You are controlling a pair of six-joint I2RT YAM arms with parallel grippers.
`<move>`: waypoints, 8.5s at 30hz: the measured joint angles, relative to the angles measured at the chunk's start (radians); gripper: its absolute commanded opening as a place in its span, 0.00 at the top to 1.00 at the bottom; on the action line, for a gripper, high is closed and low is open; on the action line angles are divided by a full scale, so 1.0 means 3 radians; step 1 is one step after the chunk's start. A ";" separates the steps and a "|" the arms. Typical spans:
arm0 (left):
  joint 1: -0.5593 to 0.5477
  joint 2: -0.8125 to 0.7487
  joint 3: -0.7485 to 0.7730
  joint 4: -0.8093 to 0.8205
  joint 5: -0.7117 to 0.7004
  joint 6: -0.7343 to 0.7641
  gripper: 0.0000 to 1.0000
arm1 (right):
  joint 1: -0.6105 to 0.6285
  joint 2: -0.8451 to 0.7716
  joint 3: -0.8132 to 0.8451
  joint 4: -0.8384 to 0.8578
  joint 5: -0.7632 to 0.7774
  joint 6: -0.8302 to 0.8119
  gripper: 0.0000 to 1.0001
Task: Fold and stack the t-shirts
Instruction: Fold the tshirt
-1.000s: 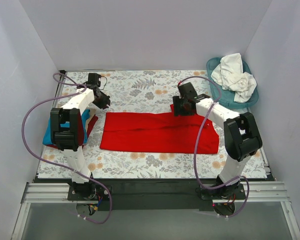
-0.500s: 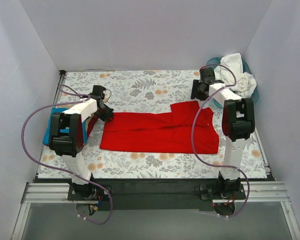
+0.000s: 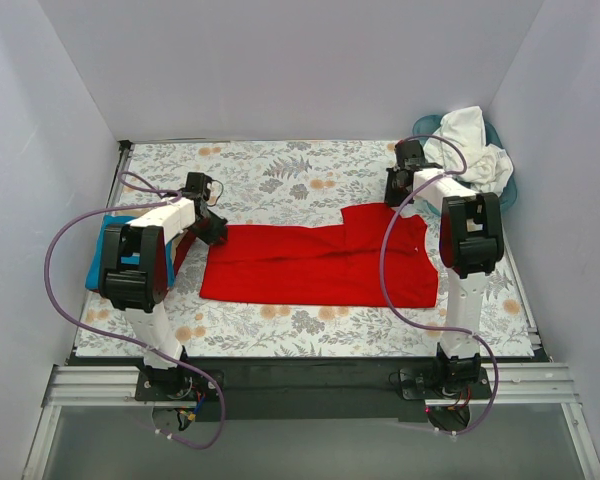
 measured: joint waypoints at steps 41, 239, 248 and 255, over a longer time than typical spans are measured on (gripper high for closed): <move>0.0202 0.0000 -0.0064 0.0004 0.0003 0.0025 0.91 | 0.0013 -0.4203 -0.3435 0.0193 -0.0907 0.0538 0.99; -0.2551 0.0599 0.0777 0.0968 0.1164 0.2047 0.94 | 0.0245 -0.4496 -0.4125 -0.0277 -0.0161 0.1180 0.61; -0.2551 0.0598 0.0707 0.0974 0.1158 0.2000 0.95 | 0.0245 -0.4534 -0.4143 -0.0173 -0.0197 0.1227 0.99; -0.2551 0.0526 0.0697 0.0969 0.1132 0.1918 1.00 | 0.0245 -0.4682 -0.3983 -0.0272 -0.0254 0.1208 0.99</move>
